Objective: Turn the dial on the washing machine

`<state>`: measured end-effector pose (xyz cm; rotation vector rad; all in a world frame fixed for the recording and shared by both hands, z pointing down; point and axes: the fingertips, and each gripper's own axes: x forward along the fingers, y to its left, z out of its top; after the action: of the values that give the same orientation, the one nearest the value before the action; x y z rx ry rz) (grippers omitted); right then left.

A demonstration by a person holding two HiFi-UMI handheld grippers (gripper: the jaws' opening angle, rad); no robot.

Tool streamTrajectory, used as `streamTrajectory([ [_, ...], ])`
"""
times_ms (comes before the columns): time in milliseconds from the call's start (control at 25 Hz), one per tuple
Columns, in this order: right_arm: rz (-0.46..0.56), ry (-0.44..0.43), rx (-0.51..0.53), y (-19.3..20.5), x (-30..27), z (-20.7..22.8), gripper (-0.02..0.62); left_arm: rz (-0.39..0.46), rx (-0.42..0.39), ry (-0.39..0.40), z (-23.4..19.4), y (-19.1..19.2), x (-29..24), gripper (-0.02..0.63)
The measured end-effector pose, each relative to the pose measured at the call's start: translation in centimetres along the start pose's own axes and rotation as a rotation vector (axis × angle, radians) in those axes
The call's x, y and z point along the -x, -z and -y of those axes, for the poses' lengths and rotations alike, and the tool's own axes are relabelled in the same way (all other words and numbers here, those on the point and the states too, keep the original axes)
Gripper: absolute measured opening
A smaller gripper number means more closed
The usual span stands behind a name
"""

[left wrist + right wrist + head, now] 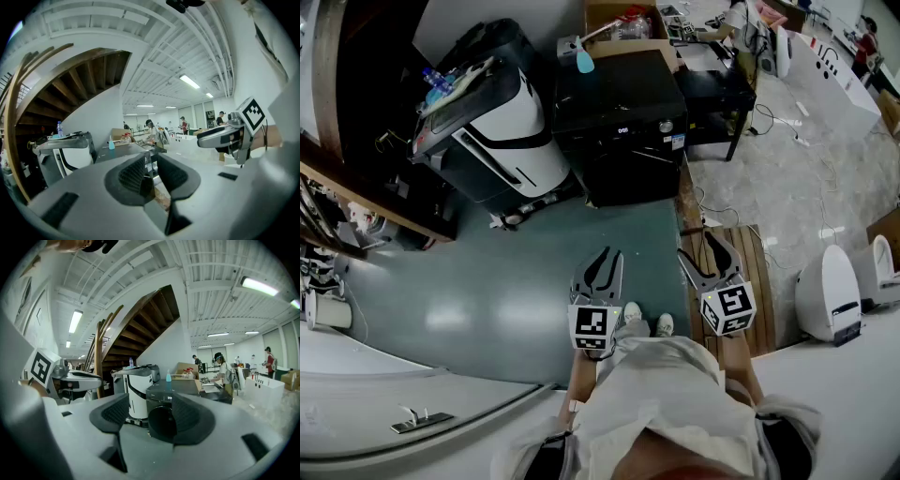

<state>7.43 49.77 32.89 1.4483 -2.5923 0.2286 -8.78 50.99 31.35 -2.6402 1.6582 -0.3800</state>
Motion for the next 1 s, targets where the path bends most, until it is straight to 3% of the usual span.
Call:
streamTrajectory([
  [160, 0.001, -0.005, 0.004, 0.0, 0.5, 0.2, 0.283, 0.003, -0.002, 0.006, 1.0, -0.4, -0.4, 0.087],
  [360, -0.010, 0.002, 0.020, 0.0, -0.9, 0.6, 0.346, 0.010, -0.005, 0.011, 0.5, -0.5, -1.6, 0.087],
  [1000, -0.054, 0.013, 0.016, -0.7, -8.0, 1.6, 0.326, 0.008, 0.018, 0.047, -4.5, 0.3, -6.6, 0.087],
])
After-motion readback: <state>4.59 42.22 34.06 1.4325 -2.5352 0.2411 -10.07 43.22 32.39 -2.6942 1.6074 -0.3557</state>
